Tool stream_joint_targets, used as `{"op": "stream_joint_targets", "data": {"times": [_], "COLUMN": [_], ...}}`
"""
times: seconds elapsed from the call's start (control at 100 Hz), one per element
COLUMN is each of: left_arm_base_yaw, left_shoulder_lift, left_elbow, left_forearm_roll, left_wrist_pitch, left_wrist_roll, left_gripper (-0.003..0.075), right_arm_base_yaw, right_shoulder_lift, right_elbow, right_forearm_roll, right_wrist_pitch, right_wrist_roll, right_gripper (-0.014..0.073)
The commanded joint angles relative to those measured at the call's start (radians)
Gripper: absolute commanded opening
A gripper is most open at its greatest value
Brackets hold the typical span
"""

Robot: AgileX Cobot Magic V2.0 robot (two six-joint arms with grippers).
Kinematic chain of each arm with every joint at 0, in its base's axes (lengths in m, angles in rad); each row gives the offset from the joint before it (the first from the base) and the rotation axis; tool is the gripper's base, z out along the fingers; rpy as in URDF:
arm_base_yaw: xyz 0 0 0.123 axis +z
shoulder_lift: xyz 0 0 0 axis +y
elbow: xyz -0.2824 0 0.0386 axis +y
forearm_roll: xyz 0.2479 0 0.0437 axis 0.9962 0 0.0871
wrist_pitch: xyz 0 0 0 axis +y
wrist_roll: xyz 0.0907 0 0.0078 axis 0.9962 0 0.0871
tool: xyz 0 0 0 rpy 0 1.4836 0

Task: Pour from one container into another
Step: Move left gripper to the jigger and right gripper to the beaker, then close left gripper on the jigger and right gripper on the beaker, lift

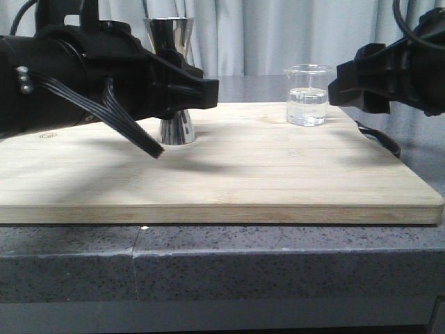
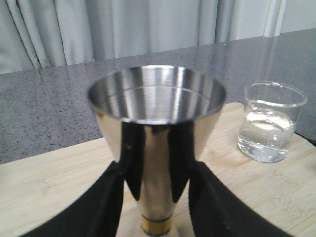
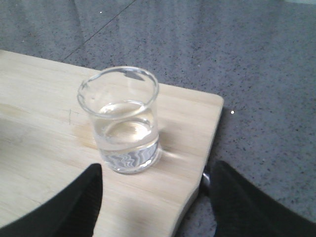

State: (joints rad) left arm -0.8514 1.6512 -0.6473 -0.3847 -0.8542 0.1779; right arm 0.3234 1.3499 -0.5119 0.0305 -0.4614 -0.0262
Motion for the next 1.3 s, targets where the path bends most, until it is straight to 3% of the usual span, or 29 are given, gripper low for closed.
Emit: {"op": "stream_joint_targets", "data": {"times": [0.0, 0.44, 0.93, 1.29], "left_arm_base_yaw": [0.001, 0.001, -0.001, -0.001], "left_shoulder_lift": [-0.032, -0.032, -0.138, -0.162], "left_elbow": [-0.025, -0.025, -0.025, -0.025], "left_forearm_roll": [0.005, 0.010, 0.063, 0.105], "left_wrist_pitch": [-0.073, -0.097, -0.022, 0.018], "left_wrist_roll": [-0.010, -0.010, -0.054, -0.055], "left_gripper": [0.0220, -0.0020, -0.0019, -0.0019], "right_arm_base_yaw": [0.001, 0.050, 0.050, 0.048], "right_shoulder_lift": [-0.006, 0.061, 0.191, 0.259], "right_elbow": [-0.029, -0.029, -0.033, -0.127], "right_forearm_roll": [-0.010, -0.039, -0.043, -0.047], "right_wrist_pitch": [-0.102, -0.246, -0.457, -0.450], "right_wrist_roll": [-0.004, 0.003, 0.003, 0.003], "right_gripper": [0.0426, 0.0426, 0.0426, 0.0426]}}
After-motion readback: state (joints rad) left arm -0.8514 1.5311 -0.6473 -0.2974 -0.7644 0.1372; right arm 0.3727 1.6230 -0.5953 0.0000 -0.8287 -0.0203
